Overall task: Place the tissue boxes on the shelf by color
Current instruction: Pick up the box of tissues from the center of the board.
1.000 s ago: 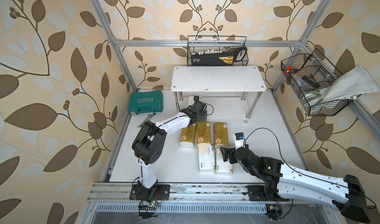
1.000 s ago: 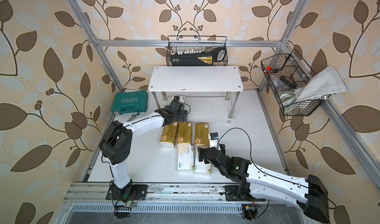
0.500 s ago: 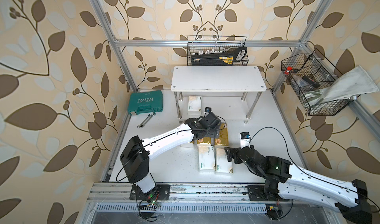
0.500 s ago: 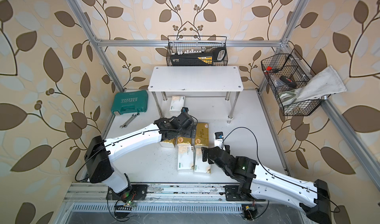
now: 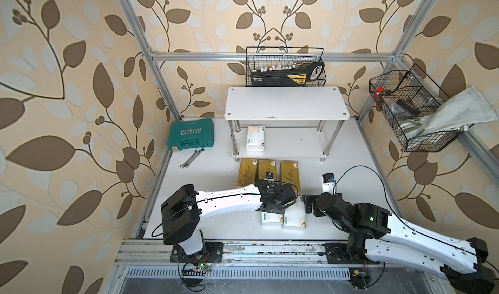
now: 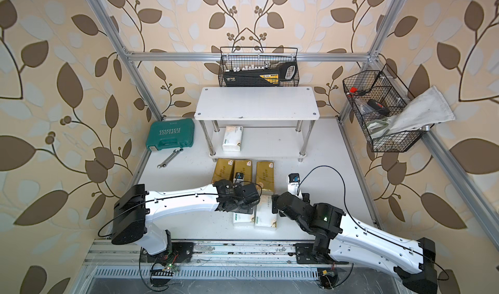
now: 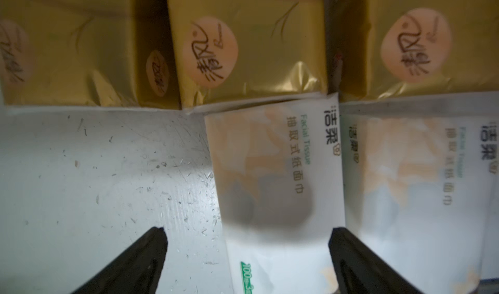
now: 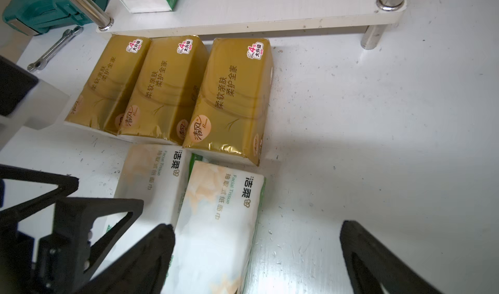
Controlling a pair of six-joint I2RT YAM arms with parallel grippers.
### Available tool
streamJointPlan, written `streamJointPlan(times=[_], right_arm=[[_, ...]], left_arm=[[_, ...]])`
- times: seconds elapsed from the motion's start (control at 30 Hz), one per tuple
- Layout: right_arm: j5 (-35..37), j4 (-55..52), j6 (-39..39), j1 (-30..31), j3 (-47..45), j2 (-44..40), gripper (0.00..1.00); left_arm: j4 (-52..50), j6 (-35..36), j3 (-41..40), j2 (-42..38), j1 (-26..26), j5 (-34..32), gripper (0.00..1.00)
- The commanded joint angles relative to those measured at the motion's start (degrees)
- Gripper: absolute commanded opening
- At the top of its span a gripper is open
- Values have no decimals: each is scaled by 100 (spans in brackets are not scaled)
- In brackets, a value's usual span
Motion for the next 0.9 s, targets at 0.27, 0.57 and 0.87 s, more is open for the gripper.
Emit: streamJointPlan(times=[0.27,0.57,0.87], right_arm=[[-197,46,-69,36,54,89,99],[-154,-48,-85,35,80,-45,99],[-126,-76,-137,32,116,-40,99]], left_arm=[[563,-303,-23,111,-256,210,99],[633,-250,10,356,-245,260,99],[727,-96,64,606,-228,393,99]])
